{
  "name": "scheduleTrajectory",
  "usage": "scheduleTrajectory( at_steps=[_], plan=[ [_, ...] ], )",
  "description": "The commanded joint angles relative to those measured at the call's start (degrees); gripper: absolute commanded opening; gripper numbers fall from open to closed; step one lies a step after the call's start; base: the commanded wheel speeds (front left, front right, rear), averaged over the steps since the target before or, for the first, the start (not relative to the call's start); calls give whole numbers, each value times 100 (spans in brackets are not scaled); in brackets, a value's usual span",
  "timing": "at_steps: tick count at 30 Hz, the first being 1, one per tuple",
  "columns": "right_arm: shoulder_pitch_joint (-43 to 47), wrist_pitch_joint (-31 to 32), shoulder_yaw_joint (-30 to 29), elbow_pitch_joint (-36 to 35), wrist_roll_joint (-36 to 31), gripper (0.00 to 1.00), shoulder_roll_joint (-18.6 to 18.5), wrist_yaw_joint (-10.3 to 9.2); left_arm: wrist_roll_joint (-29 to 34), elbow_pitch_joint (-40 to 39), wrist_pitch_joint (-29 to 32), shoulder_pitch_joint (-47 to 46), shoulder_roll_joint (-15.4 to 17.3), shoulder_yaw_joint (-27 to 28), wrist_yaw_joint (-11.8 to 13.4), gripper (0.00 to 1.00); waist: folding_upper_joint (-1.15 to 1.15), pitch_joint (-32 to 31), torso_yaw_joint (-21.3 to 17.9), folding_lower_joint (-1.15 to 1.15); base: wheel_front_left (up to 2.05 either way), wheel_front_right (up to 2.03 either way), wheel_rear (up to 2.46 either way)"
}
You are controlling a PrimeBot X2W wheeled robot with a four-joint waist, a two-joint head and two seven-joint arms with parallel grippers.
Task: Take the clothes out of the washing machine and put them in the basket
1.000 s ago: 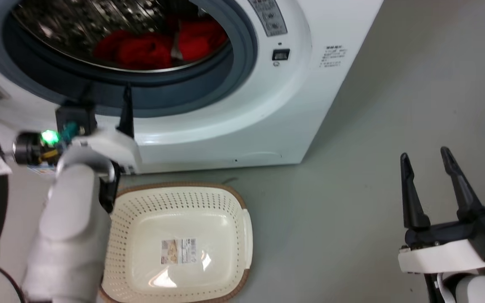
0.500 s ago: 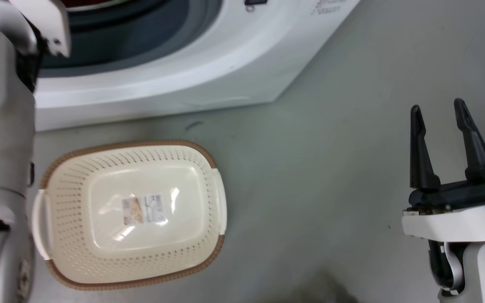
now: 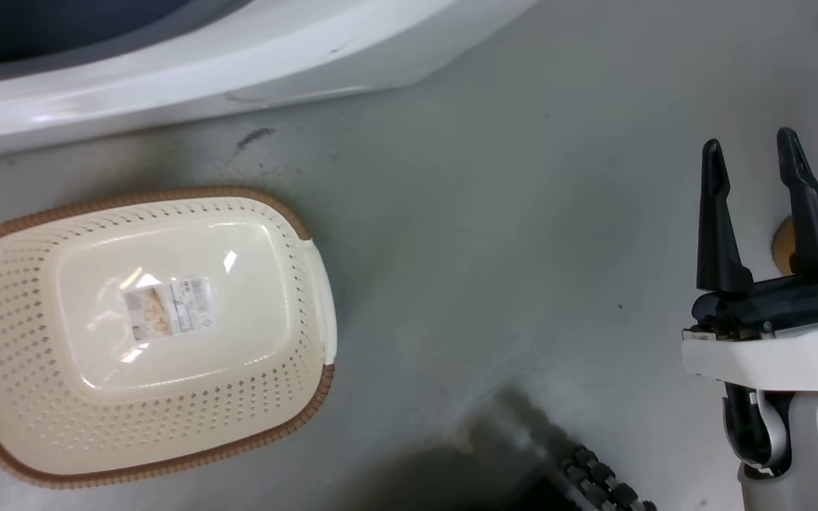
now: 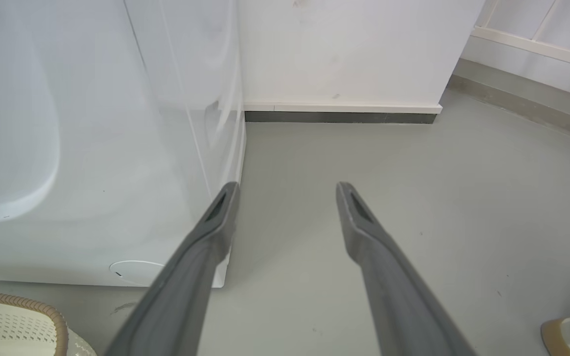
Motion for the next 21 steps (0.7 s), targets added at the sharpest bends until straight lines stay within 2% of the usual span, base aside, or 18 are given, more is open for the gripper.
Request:
scheduleTrajectory(
  at_steps=[1,9,16,17,18,21],
  plan=[
    [-110,-14,5,-34,47,100,17,-4,-39,17,96,-114,46,-81,1,100,0,150,-94,-1,0,0,0],
    [-169,-14,31,-94,214,100,18,-4,-353,-37,609,-475,295,-576,-1,100,0,458,-205,-1,0,0,0],
    [-209,-14,31,-93,255,100,18,-4,-511,-45,533,-359,442,-818,-1,100,0,550,-205,-1,0,0,0],
    [-212,-14,30,-89,252,100,18,-4,-493,-62,485,-360,472,-874,-1,95,0,557,-201,-1,0,0,0],
    [-222,-14,29,-86,246,100,18,-4,-520,-80,433,-342,469,-938,-1,2,0,558,-194,-1,0,0,0],
    [-230,-14,22,-80,210,100,18,-4,-656,-98,344,-318,456,-1072,-1,0,0,554,-166,-1,0,0,0]
  ],
)
